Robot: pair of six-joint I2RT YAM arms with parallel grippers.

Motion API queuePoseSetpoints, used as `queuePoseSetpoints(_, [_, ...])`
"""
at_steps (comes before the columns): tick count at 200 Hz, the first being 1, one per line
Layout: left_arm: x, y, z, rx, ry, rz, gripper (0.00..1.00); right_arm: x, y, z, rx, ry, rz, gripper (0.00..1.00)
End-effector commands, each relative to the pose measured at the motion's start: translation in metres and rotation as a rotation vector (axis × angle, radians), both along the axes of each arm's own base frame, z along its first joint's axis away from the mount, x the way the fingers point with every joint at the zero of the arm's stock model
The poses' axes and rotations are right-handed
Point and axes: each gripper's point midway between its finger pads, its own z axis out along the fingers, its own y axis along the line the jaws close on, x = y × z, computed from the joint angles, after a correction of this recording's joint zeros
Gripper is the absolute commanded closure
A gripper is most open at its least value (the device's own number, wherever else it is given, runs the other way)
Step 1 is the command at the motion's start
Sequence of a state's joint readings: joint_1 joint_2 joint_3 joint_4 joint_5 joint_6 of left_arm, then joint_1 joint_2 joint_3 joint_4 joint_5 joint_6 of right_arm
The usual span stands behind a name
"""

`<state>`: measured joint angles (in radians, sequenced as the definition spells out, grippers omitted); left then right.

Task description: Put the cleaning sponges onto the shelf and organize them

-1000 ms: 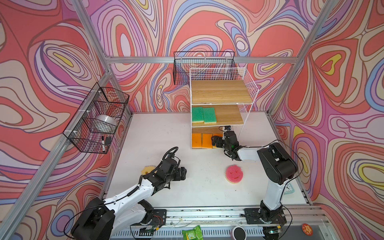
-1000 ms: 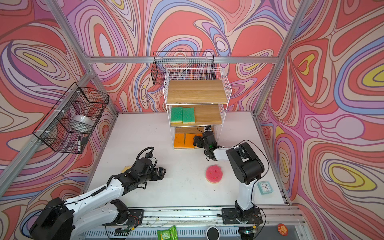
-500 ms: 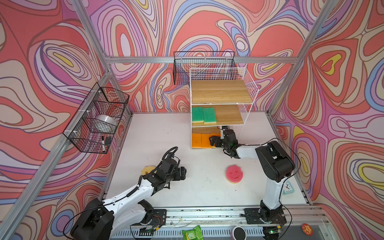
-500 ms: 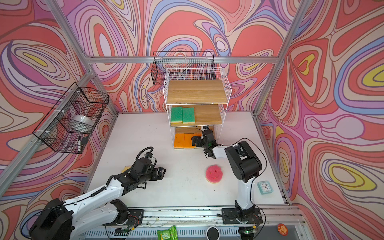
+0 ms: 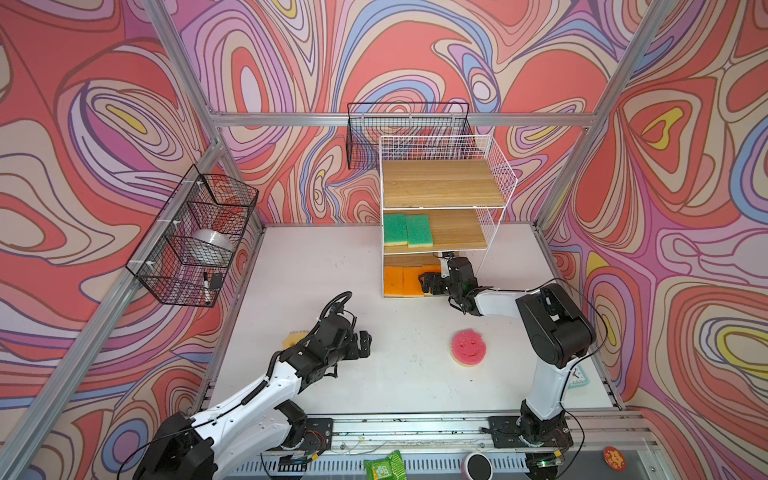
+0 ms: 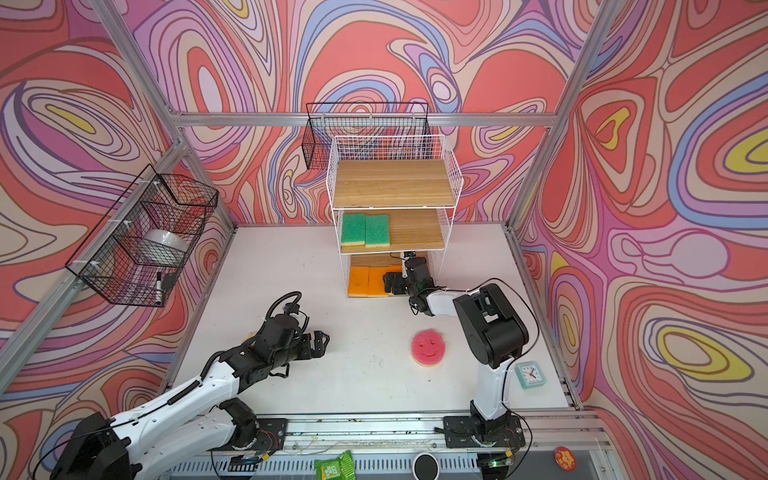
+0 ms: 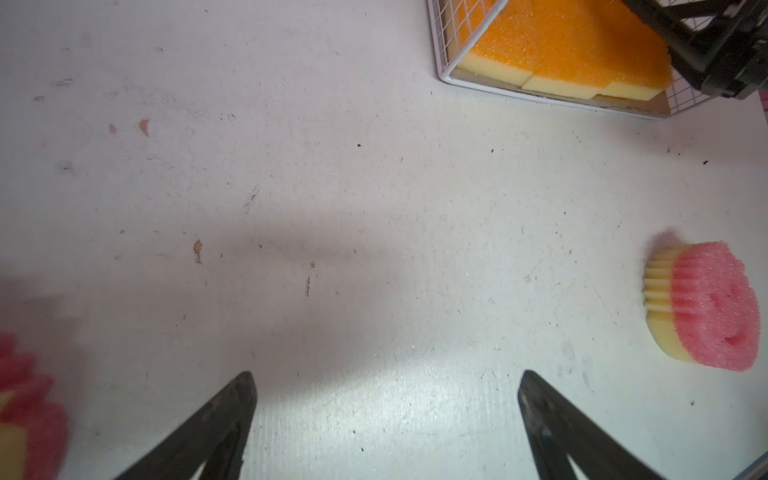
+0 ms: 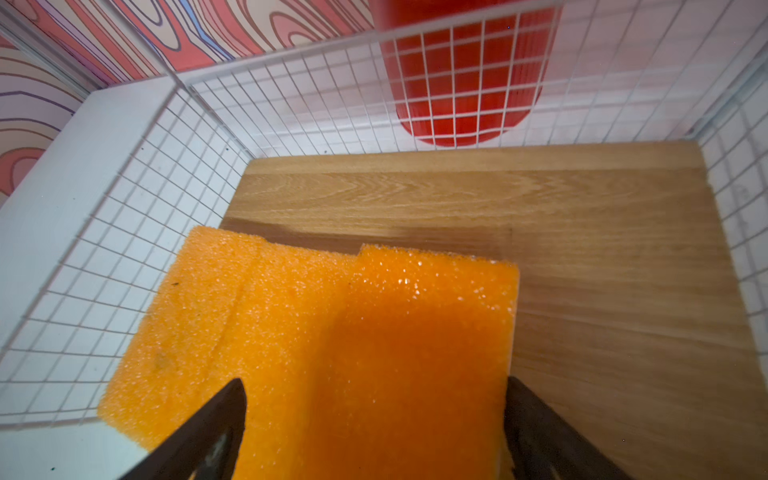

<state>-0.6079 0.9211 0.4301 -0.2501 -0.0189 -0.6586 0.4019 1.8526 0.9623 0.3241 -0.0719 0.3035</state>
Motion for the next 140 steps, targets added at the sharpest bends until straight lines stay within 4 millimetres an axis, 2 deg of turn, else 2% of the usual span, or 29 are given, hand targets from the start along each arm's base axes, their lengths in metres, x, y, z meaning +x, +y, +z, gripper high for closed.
queuePoseSetpoints(1, [-0.005, 0.002, 0.007, -0.01, 0.019, 0.004, 0.0, -0.008, 0.002, 0.015, 0.002, -0.034, 0.03, 0.02])
queuePoseSetpoints(15, [-0.005, 0.002, 0.011, -0.009, 0.014, -0.002, 0.0, -0.011, 0.0, 0.019, 0.006, -0.042, 0.027, 0.02])
queuePoseSetpoints(29, [-0.006, 0.003, 0.015, 0.005, 0.018, -0.004, 0.0, -0.013, -0.001, 0.015, 0.002, -0.033, 0.024, 0.02])
queuePoseSetpoints(32, [-0.006, 0.003, 0.016, 0.006, 0.019, -0.005, 0.0, -0.014, -0.002, 0.026, 0.011, -0.052, 0.022, 0.02])
queuePoseSetpoints(44, [-0.007, 0.005, 0.018, 0.016, 0.024, -0.004, 0.0, -0.015, -0.003, 0.027, 0.005, -0.049, 0.016, 0.01])
queuePoseSetpoints(72, [-0.01, 0.009, 0.019, 0.027, 0.023, 0.003, 0.0, -0.018, -0.006, 0.02, -0.003, -0.025, 0.005, 0.02])
queuePoseSetpoints(74, [-0.006, 0.006, 0.029, 0.012, 0.002, 0.003, 0.0, -0.018, -0.007, 0.02, -0.003, -0.024, 0.002, 0.02])
queuePoseSetpoints(79, [-0.005, 0.005, 0.034, 0.006, -0.005, 0.003, 0.0, -0.018, -0.007, 0.017, -0.004, -0.018, -0.002, 0.02])
queuePoseSetpoints(107, [-0.005, 0.003, 0.033, 0.003, 0.005, -0.006, 0.0, -0.015, -0.009, 0.011, -0.014, 0.014, -0.023, 0.02])
queuePoseSetpoints(110, [-0.006, 0.003, 0.033, 0.002, 0.007, -0.007, 0.0, -0.015, -0.01, 0.0, -0.027, 0.039, -0.026, 0.02])
queuePoseSetpoints(119, [-0.006, 0.003, 0.033, 0.0, 0.007, -0.009, 0.0, -0.014, -0.009, -0.006, -0.036, 0.062, -0.028, 0.02])
queuePoseSetpoints(140, [-0.007, 0.002, 0.037, -0.005, 0.002, -0.017, 0.0, -0.015, -0.009, -0.005, -0.026, 0.069, -0.027, 0.02])
